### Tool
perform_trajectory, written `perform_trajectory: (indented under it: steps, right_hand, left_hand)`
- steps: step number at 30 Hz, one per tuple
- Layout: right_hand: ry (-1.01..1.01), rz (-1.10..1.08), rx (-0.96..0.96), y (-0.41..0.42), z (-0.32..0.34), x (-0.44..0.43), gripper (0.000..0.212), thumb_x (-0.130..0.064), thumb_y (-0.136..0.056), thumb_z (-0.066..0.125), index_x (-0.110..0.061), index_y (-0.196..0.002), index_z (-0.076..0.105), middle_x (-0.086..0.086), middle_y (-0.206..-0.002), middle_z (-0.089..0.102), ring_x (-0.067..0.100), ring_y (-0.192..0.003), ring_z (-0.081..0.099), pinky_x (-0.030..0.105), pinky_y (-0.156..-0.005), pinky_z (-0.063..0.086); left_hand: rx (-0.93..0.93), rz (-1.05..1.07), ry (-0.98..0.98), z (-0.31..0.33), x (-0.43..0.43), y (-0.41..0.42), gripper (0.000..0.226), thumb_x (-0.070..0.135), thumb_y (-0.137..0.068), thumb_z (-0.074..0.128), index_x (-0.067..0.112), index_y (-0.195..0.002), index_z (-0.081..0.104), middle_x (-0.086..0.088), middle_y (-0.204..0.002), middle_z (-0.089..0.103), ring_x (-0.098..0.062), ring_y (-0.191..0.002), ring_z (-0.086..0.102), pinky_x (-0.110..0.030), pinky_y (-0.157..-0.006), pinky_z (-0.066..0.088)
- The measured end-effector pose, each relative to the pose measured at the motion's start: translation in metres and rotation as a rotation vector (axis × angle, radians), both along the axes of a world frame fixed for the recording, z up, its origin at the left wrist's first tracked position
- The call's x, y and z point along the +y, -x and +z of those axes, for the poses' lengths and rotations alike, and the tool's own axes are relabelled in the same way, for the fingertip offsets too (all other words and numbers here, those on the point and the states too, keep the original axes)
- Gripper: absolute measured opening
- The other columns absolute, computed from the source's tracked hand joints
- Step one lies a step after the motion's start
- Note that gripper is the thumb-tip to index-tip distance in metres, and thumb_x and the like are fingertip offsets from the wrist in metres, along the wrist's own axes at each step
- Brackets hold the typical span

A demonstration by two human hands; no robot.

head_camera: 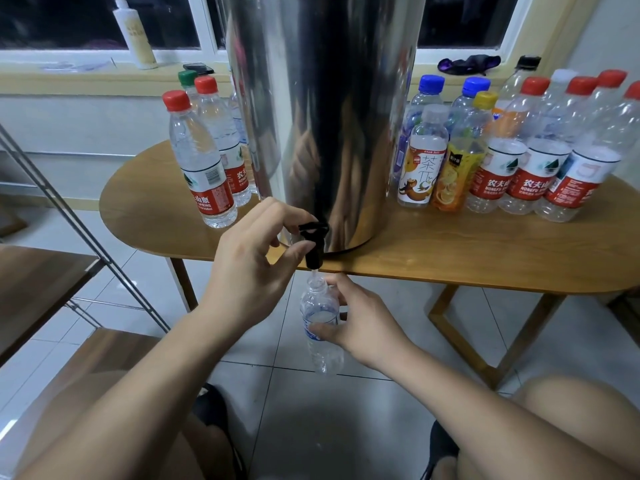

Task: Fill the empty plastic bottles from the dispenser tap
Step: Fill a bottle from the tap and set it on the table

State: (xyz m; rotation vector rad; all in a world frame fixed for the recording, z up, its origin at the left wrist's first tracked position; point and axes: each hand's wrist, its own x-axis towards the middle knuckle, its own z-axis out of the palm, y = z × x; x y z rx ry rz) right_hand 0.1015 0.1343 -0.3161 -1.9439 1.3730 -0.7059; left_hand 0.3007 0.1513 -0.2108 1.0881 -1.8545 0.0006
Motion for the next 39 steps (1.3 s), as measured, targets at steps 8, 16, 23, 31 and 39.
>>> perform_trajectory:
  steps: [8, 16, 23, 31, 39]
  right_hand:
    - [0.005, 0.006, 0.006, 0.000, -0.002, -0.001, 0.073, -0.045, -0.079, 0.091, -0.042, -0.139, 0.049, -0.014, -0.126, 0.068, 0.009, -0.110, 0.067, 0.037, -0.097, 0.060]
    - [0.012, -0.010, -0.006, -0.002, -0.007, -0.004, 0.072, -0.046, -0.075, 0.091, -0.042, -0.134, 0.050, -0.012, -0.123, 0.069, 0.011, -0.109, 0.068, 0.040, -0.096, 0.061]
    - [0.032, -0.007, -0.009, -0.003, -0.010, -0.005, 0.069, -0.044, -0.076, 0.091, -0.040, -0.132, 0.051, -0.012, -0.120, 0.070, 0.011, -0.108, 0.068, 0.039, -0.095, 0.061]
    - [0.037, -0.009, -0.014, -0.003, -0.013, -0.007, 0.072, -0.047, -0.075, 0.091, -0.040, -0.134, 0.050, -0.012, -0.120, 0.070, 0.012, -0.109, 0.068, 0.040, -0.095, 0.061]
    - [0.031, -0.010, -0.028, -0.003, -0.014, -0.006, 0.073, -0.048, -0.075, 0.090, -0.041, -0.135, 0.050, -0.011, -0.124, 0.070, 0.012, -0.111, 0.068, 0.041, -0.097, 0.061]
  left_hand:
    - [0.003, 0.031, -0.002, 0.002, 0.002, 0.001, 0.028, 0.005, -0.090, 0.087, 0.014, -0.112, 0.071, 0.006, -0.095, 0.066, 0.008, -0.090, 0.056, -0.011, -0.077, 0.042]
    - [0.020, 0.034, -0.031, 0.001, 0.003, 0.002, 0.028, 0.006, -0.091, 0.086, 0.015, -0.113, 0.072, 0.006, -0.096, 0.068, 0.003, -0.091, 0.059, -0.013, -0.077, 0.042]
    - [0.033, 0.017, -0.043, 0.001, 0.003, 0.001, 0.025, 0.008, -0.094, 0.085, 0.014, -0.115, 0.073, 0.006, -0.097, 0.068, 0.001, -0.091, 0.059, -0.017, -0.077, 0.045]
    - [0.059, 0.015, -0.057, 0.000, 0.003, 0.002, 0.025, 0.007, -0.094, 0.084, 0.016, -0.114, 0.073, 0.005, -0.096, 0.068, -0.003, -0.090, 0.060, -0.018, -0.075, 0.045]
    - [0.065, 0.003, -0.060, 0.000, 0.004, 0.003, 0.024, 0.008, -0.094, 0.084, 0.017, -0.114, 0.072, 0.005, -0.096, 0.068, -0.005, -0.090, 0.061, -0.023, -0.072, 0.048]
